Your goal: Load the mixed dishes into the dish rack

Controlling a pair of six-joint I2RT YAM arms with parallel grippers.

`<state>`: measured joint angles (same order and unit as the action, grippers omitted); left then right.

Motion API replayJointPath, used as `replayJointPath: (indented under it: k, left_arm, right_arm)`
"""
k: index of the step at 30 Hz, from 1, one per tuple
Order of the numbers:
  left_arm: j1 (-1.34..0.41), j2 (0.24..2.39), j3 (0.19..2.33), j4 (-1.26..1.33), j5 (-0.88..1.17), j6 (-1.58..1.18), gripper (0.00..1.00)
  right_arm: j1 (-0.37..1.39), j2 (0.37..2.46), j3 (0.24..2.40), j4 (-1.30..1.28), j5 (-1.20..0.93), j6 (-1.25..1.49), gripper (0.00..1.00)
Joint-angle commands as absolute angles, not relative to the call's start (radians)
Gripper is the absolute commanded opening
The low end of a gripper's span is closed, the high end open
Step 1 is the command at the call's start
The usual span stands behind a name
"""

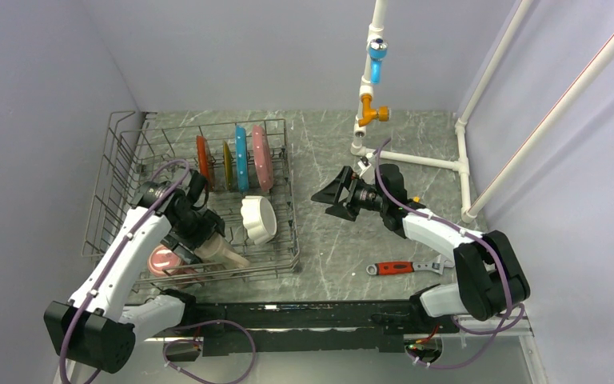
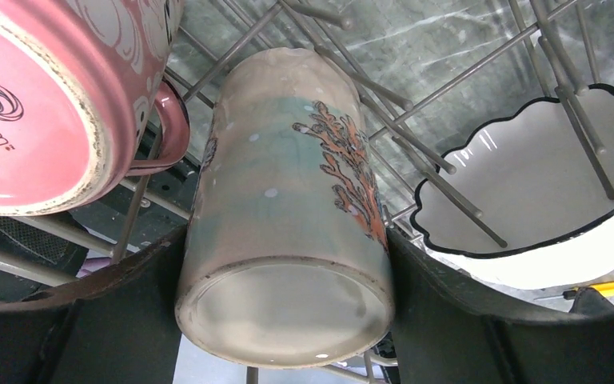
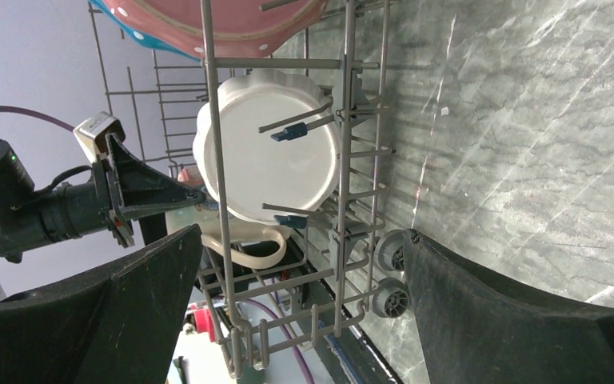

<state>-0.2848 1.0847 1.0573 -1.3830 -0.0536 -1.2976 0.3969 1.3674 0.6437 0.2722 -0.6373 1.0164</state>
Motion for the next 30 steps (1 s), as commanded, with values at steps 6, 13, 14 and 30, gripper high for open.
replayJointPath:
  k: [6, 13, 14, 30]
  left_arm:
    - [-0.274, 1.101, 1.064, -1.421, -0.123, -1.273, 0.20]
    - [-0.270, 1.089, 1.065, -1.407, -0.132, -1.253, 0.60]
    - [-0.270, 1.088, 1.066, -1.404, -0.131, -1.248, 0.65]
    - [-0.267, 1.017, 1.192, -1.365, -0.134, -1.135, 0.99]
  right_arm:
    - [0.393, 1.389, 0.652, 0.318, -0.653, 1.012, 0.97]
    - [0.394, 1.390, 0.647, 0.316, -0.655, 1.010, 0.96]
    - [0.394, 1.389, 0.648, 0.311, -0.655, 1.006, 0.96]
    - [0.391, 1.158, 0.789, -0.151, -0.381, 0.659, 0.99]
